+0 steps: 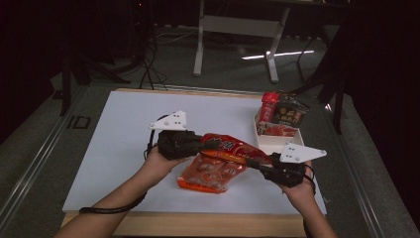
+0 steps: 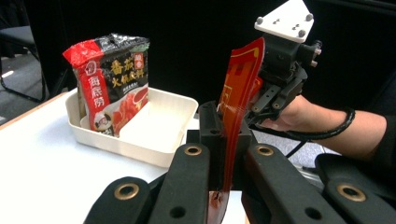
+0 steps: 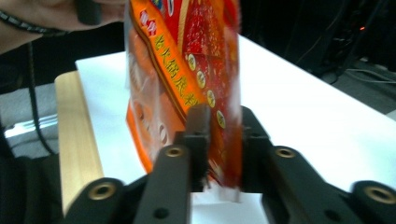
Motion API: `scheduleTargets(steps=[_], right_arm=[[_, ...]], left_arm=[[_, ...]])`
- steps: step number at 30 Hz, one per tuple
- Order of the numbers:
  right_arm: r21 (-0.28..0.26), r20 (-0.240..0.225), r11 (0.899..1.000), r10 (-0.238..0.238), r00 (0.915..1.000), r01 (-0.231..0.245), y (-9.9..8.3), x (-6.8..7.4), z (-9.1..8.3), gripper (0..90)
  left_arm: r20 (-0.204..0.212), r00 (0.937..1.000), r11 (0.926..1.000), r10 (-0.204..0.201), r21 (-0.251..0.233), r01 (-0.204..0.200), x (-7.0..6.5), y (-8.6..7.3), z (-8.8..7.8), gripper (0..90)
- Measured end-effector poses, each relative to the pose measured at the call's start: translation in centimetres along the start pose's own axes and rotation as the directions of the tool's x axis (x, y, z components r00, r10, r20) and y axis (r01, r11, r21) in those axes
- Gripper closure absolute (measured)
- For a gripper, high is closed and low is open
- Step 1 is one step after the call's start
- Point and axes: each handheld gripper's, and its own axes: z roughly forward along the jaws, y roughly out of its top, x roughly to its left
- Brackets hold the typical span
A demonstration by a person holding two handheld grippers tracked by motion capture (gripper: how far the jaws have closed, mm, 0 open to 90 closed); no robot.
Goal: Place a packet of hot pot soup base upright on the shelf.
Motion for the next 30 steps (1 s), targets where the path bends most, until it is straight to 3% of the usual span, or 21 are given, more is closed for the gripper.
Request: scheduleTargets(steps=[3, 6, 18, 22, 26, 30], right_arm=[[0.015, -0.026, 1.000, -0.004, 0.9997, 0.004, 0.0, 0.3, 0.3, 89.6], [0.038, 0.008, 0.999, -0.016, 0.9998, 0.015, 0.6, 0.9, 0.5, 90.0], [0.006, 0.091, 1.000, -0.017, 0.9957, 0.017, 3.5, 1.5, -0.6, 90.0], [-0.002, 0.109, 1.000, -0.020, 0.9938, 0.021, 4.6, 1.5, -0.9, 90.0], [-0.016, 0.124, 1.000, -0.014, 0.9922, 0.016, 5.4, 1.5, -1.1, 90.0], [-0.031, 0.137, 0.999, -0.020, 0.9904, 0.025, 6.2, 1.5, -1.5, 90.0]], left_arm=[[-0.002, 1.0000, 0.9999, -0.007, 0.008, 0.007, 0.2, -0.1, -0.2, 89.5], [-0.001, 0.9994, 0.9994, -0.034, 0.007, 0.034, 0.7, -0.2, -0.6, 89.4], [0.022, 0.9995, 0.9992, 0.022, -0.034, -0.021, 0.7, -0.6, -1.9, 87.6], [0.025, 0.9995, 0.9981, 0.018, -0.059, -0.017, 0.6, -0.7, -2.1, 85.8], [0.033, 0.9994, 0.9967, 0.007, -0.081, -0.004, 0.5, -0.8, -2.2, 78.3], [0.039, 0.9992, 0.9957, -0.005, -0.092, 0.009, 0.4, -0.9, -2.2, 62.3]])
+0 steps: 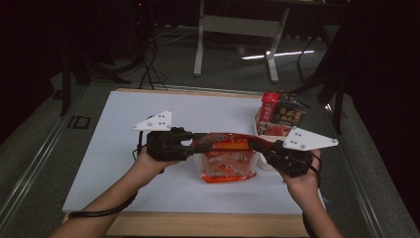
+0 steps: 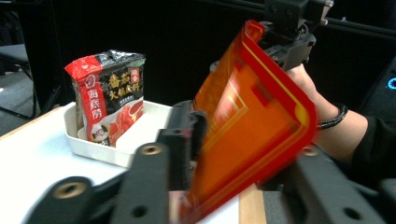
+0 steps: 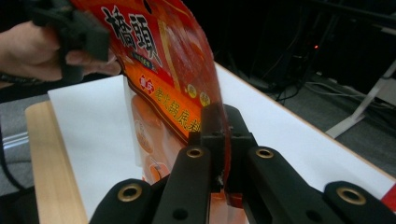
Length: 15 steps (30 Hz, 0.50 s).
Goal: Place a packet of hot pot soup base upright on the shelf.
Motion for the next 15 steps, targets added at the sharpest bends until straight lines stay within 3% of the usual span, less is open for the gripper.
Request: scheduleTargets(steps=[3, 4, 7, 9, 10, 12, 15], right_arm=[[-0.003, 0.002, 1.000, 0.006, 1.0000, -0.006, 0.3, -0.1, -0.2, 90.0], [-0.018, 0.007, 1.000, 0.008, 0.9999, -0.007, 0.6, -0.3, -0.5, 90.0], [-0.035, 0.016, 0.999, 0.012, 0.9998, -0.012, 1.1, -0.7, -1.0, 90.0], [-0.041, 0.016, 0.999, 0.020, 0.9997, -0.019, 1.2, -0.8, -1.1, 90.0], [-0.048, 0.022, 0.999, 0.017, 0.9996, -0.016, 1.4, -0.9, -1.2, 90.0], [-0.059, 0.028, 0.998, 0.021, 0.9994, -0.020, 1.8, -1.2, -1.5, 90.0], [-0.068, 0.043, 0.998, 0.017, 0.9989, -0.015, 2.2, -1.4, -1.8, 90.0]], left_arm=[[-0.005, 1.0000, 1.0000, 0.000, -0.001, 0.000, -0.1, 0.0, -0.1, 54.9], [-0.025, 0.9996, 0.9994, -0.012, -0.033, 0.011, -0.2, -0.1, -0.3, 39.6], [-0.048, 0.9979, 0.9976, -0.045, -0.055, 0.042, -0.1, -0.4, -0.4, 23.0], [-0.048, 0.9977, 0.9977, -0.048, -0.051, 0.045, 0.0, -0.5, -0.5, 19.0], [-0.058, 0.9982, 0.9991, -0.015, -0.040, 0.013, 0.1, -0.8, -0.5, 13.9], [-0.107, 0.9943, 0.9998, 0.004, -0.019, -0.006, 0.0, -1.0, -0.5, 8.8], [-0.128, 0.9915, 0.9997, -0.020, -0.018, 0.018, 0.5, -1.8, -0.4, 1.5]])
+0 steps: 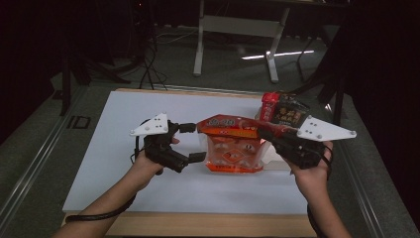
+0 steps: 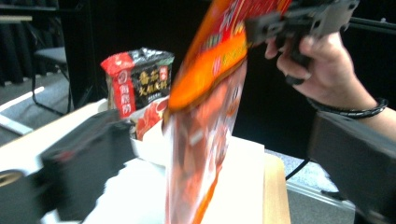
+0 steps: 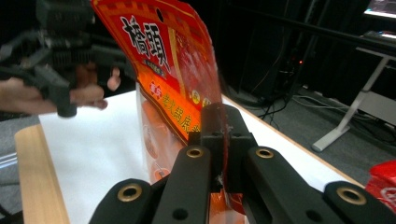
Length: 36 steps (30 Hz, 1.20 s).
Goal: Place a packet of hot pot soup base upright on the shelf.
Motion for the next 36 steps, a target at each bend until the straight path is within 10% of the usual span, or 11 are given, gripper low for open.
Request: scheduleTargets(steps=[14, 36], right_arm=[[-0.048, 0.101, 0.999, 0.023, 0.9946, -0.018, 1.8, -2.9, -1.9, 90.0], [-0.041, 0.257, 0.997, 0.077, 0.9632, -0.069, 0.4, -8.6, -4.5, 90.0]], left_arm=[[-0.123, 0.9925, 0.9974, 0.000, 0.072, 0.009, 0.7, -4.4, -1.8, 1.5], [-0.262, 0.9555, 0.9846, -0.135, 0.073, 0.159, 1.9, -11.3, -6.6, 1.5]])
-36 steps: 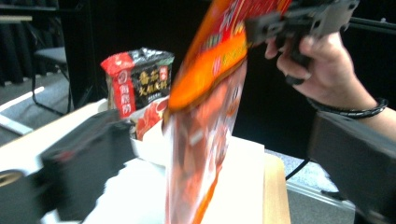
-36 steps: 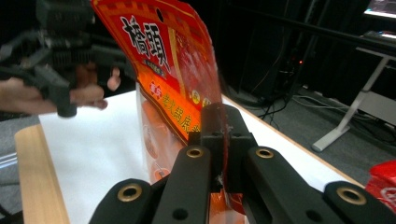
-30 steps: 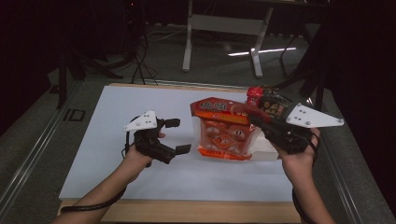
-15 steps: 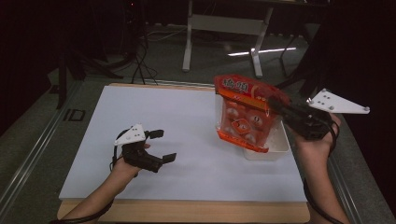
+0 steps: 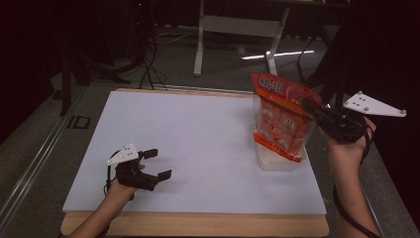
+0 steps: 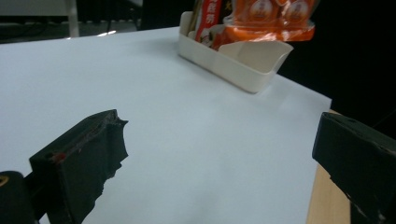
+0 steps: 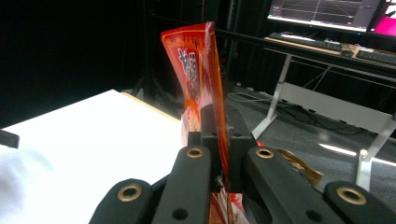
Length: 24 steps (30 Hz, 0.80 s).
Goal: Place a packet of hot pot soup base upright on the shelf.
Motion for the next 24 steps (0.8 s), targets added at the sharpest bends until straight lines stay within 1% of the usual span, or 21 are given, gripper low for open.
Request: scheduleTargets(steps=[3, 6, 9, 11, 13, 15, 17, 20, 22, 24], right_arm=[[0.007, 0.015, 1.000, 0.005, 0.9999, -0.006, -0.3, -0.7, -0.1, 90.0], [0.014, 0.017, 1.000, 0.007, 0.9998, -0.007, -0.6, -1.0, 0.0, 90.0], [0.029, 0.037, 0.999, 0.011, 0.9993, -0.012, -1.2, -1.6, 0.4, 90.0], [0.035, 0.028, 0.999, 0.022, 0.9994, -0.023, -1.5, -2.0, 0.7, 90.0], [0.037, 0.008, 0.998, 0.042, 0.9991, -0.042, -1.9, -2.4, 1.0, 90.0], [0.050, 0.010, 0.998, 0.034, 0.9994, -0.034, -2.2, -2.6, 1.4, 90.0], [0.053, 0.007, 0.998, 0.032, 0.9995, -0.033, -2.5, -2.7, 1.8, 90.0], [0.054, 0.005, 0.998, 0.045, 0.9990, -0.045, -2.9, -3.0, 2.2, 90.0], [0.056, -0.008, 0.997, 0.060, 0.9981, -0.060, -3.1, -3.1, 2.5, 90.0], [0.062, -0.010, 0.996, 0.058, 0.9983, -0.057, -3.2, -3.1, 2.6, 90.0]], left_arm=[[-0.005, 1.0000, 1.0000, -0.003, -0.006, 0.003, 0.1, -0.1, -0.1, 1.5], [-0.005, 1.0000, 1.0000, 0.000, -0.010, 0.000, 0.1, -0.1, -0.1, 1.5], [-0.003, 0.9999, 0.9998, -0.012, -0.013, 0.012, 0.1, -0.2, 0.0, 1.5], [-0.004, 0.9999, 0.9998, -0.015, -0.013, 0.015, 0.2, -0.3, 0.0, 1.5], [-0.005, 0.9998, 0.9998, -0.018, -0.012, 0.018, 0.2, -0.4, 0.1, 1.5], [-0.003, 0.9998, 0.9997, -0.019, -0.015, 0.019, 0.3, -0.4, 0.1, 1.5], [-0.007, 0.9999, 0.9999, -0.011, -0.011, 0.011, 0.3, -0.4, 0.1, 1.5], [-0.009, 0.9999, 0.9998, -0.015, -0.011, 0.015, 0.3, -0.4, 0.1, 1.5], [-0.008, 0.9998, 0.9997, -0.020, -0.010, 0.020, 0.4, -0.5, 0.1, 1.5], [-0.009, 0.9998, 0.9998, -0.019, -0.009, 0.019, 0.4, -0.6, 0.1, 1.5]])
